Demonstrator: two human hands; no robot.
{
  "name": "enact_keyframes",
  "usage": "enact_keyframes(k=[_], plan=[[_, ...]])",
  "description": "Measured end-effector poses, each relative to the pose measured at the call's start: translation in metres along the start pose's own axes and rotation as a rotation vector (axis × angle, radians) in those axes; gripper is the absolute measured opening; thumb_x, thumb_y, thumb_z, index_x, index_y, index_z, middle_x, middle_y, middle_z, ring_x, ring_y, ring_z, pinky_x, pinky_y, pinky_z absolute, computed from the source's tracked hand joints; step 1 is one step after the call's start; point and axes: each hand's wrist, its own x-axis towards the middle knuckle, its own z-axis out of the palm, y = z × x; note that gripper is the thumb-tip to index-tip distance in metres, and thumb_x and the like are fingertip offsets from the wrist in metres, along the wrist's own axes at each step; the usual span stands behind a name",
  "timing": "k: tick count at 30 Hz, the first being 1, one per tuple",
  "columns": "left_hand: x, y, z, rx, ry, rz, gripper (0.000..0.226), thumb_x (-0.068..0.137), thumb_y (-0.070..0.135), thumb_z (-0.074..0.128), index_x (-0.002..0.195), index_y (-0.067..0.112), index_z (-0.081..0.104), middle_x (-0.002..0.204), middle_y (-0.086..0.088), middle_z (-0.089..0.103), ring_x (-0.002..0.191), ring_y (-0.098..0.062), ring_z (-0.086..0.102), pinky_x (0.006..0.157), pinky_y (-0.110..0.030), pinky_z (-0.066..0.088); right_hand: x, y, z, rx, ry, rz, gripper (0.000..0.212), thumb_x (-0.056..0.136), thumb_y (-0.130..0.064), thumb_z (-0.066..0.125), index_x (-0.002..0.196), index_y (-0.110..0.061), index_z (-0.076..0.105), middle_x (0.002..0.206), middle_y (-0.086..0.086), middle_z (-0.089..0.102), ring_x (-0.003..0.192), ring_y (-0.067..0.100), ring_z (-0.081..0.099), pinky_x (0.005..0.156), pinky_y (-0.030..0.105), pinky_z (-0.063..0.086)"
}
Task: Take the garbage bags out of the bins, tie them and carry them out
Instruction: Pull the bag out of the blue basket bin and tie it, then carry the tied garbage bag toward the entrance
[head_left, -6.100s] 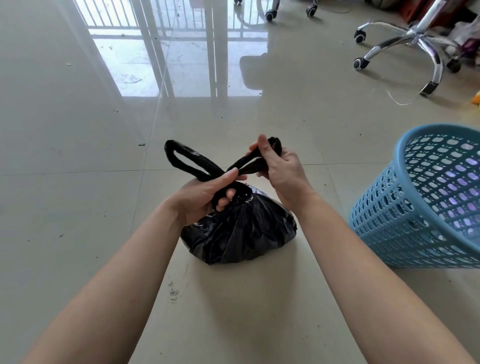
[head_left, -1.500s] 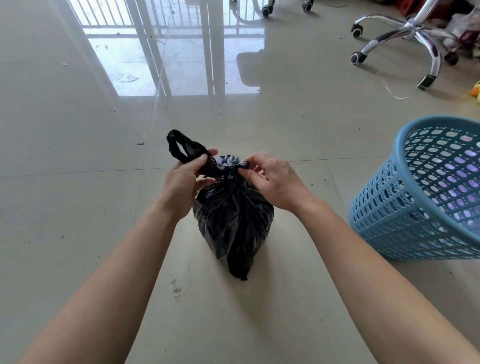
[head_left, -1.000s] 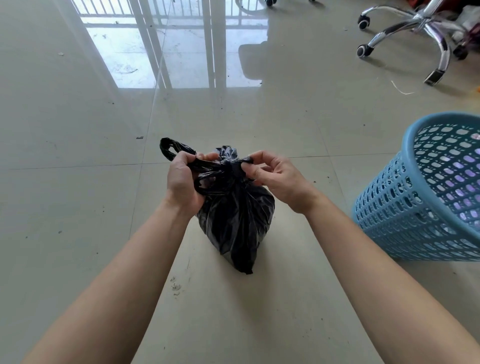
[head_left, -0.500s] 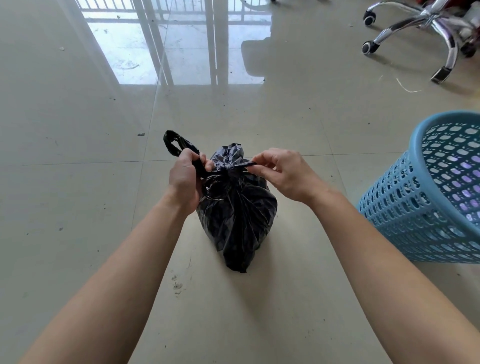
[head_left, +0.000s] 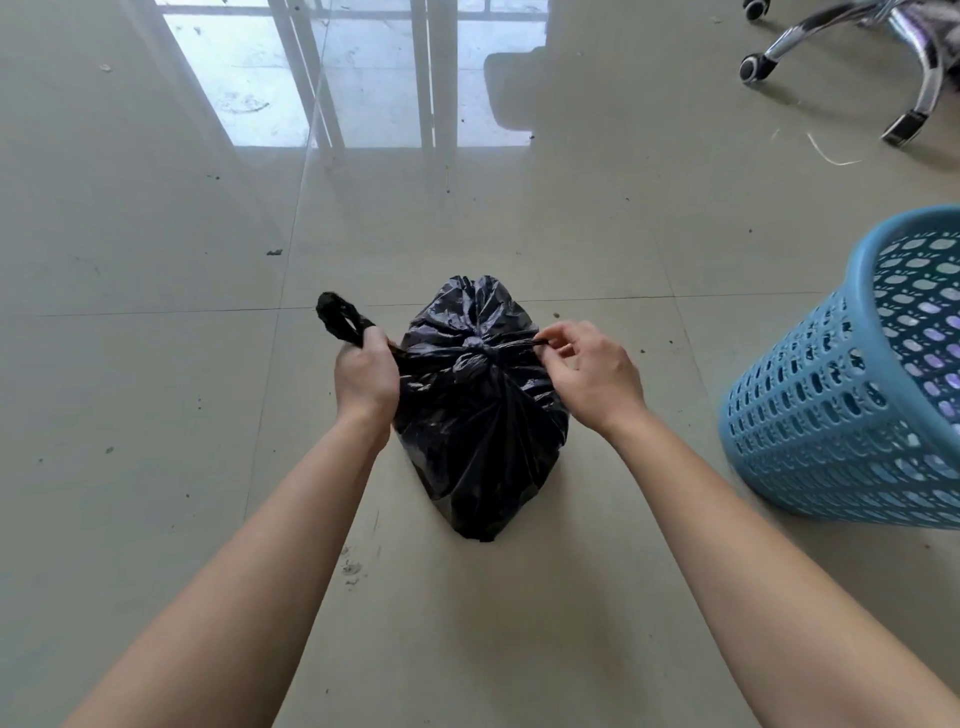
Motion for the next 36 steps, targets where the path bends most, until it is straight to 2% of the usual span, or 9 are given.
enact_keyframes(k=[1,3,5,12,21,25,29,33,36], plan=[[0.004,-0.008,-0.001,0.121,0.046,0.057,0.025,0.086,0.035,0.045,0.081,0.012,0.054,0.083,-0.007,0.061,0.086,-0.029,0.058,0.075,-0.037,0.049,0.000,0.001,0.005,0.139,0.000,0.088,0.035,0.093,-0.034,0.063,0.128,-0.032,0.057,0.125,-0.004,0.059,0.115,0.013,0.058,0.101,0.038,0.048],[0.008,-0.023,0.002,0.309,0.083,0.098,0.042,0.088,0.038,0.052,0.117,0.007,0.053,0.119,-0.018,0.057,0.120,-0.037,0.048,0.105,-0.047,0.038,-0.002,-0.003,0.016,0.366,-0.066,0.286,0.061,0.095,-0.029,0.059,0.150,-0.031,0.035,0.149,0.006,0.039,0.139,0.019,0.039,0.118,0.039,0.029],[0.006,-0.037,0.009,0.364,0.044,0.097,0.055,0.094,0.036,0.054,0.137,0.005,0.040,0.136,-0.021,0.046,0.133,-0.038,0.037,0.114,-0.047,0.028,-0.005,-0.008,0.032,0.432,-0.136,0.352,0.070,0.098,-0.023,0.052,0.158,-0.032,0.017,0.159,0.008,0.025,0.148,0.022,0.024,0.120,0.036,0.016],[0.002,-0.088,0.010,0.372,-0.037,0.137,0.039,0.104,0.032,0.040,0.136,0.012,0.048,0.132,-0.016,0.057,0.125,-0.034,0.050,0.104,-0.038,0.037,-0.026,0.004,0.077,0.243,-0.006,0.194,0.071,0.089,-0.029,0.044,0.155,-0.041,0.023,0.144,0.005,0.042,0.121,0.025,0.052,0.098,0.033,0.041],[-0.055,-0.137,-0.027,0.379,0.050,0.239,0.059,0.093,0.023,0.035,0.145,-0.006,0.038,0.146,-0.024,0.047,0.134,-0.030,0.042,0.097,0.003,0.017,-0.112,0.004,0.093,0.325,0.099,0.277,0.059,0.082,-0.011,0.046,0.139,-0.021,0.054,0.119,-0.001,0.049,0.086,0.002,0.048,0.078,0.002,0.032],[-0.100,-0.134,-0.047,0.356,0.076,0.178,0.056,0.095,0.026,0.036,0.145,0.000,0.042,0.135,0.000,0.049,0.125,-0.007,0.043,0.097,0.002,0.022,-0.153,-0.014,0.074,0.391,0.080,0.343,0.059,0.083,-0.008,0.045,0.138,-0.025,0.054,0.122,0.001,0.053,0.076,0.003,0.048,0.084,0.020,0.044],[-0.148,-0.091,-0.073,0.319,0.065,0.132,0.054,0.098,0.032,0.037,0.142,0.003,0.047,0.140,-0.004,0.055,0.128,-0.014,0.050,0.110,-0.026,0.036,-0.182,-0.055,0.021,0.433,0.070,0.418,0.057,0.084,-0.009,0.043,0.138,-0.024,0.054,0.117,-0.002,0.052,0.062,0.000,0.047,0.081,0.018,0.042],[-0.189,0.001,-0.091,0.299,0.071,0.132,0.041,0.101,0.025,0.040,0.135,0.005,0.052,0.123,0.008,0.057,0.111,0.004,0.049,0.095,-0.005,0.034,-0.185,-0.119,-0.063,0.456,0.069,0.418,0.056,0.084,-0.014,0.042,0.138,-0.025,0.055,0.113,-0.006,0.051,0.060,0.002,0.046,0.081,0.023,0.044],[-0.205,0.105,-0.095,0.282,0.062,0.196,0.043,0.100,0.027,0.041,0.137,0.008,0.052,0.124,0.008,0.056,0.110,0.005,0.048,0.091,-0.001,0.033,-0.156,-0.181,-0.143,0.474,0.092,0.358,0.055,0.085,-0.015,0.042,0.137,-0.027,0.055,0.116,-0.006,0.052,0.072,0.001,0.046,0.091,0.036,0.048]])
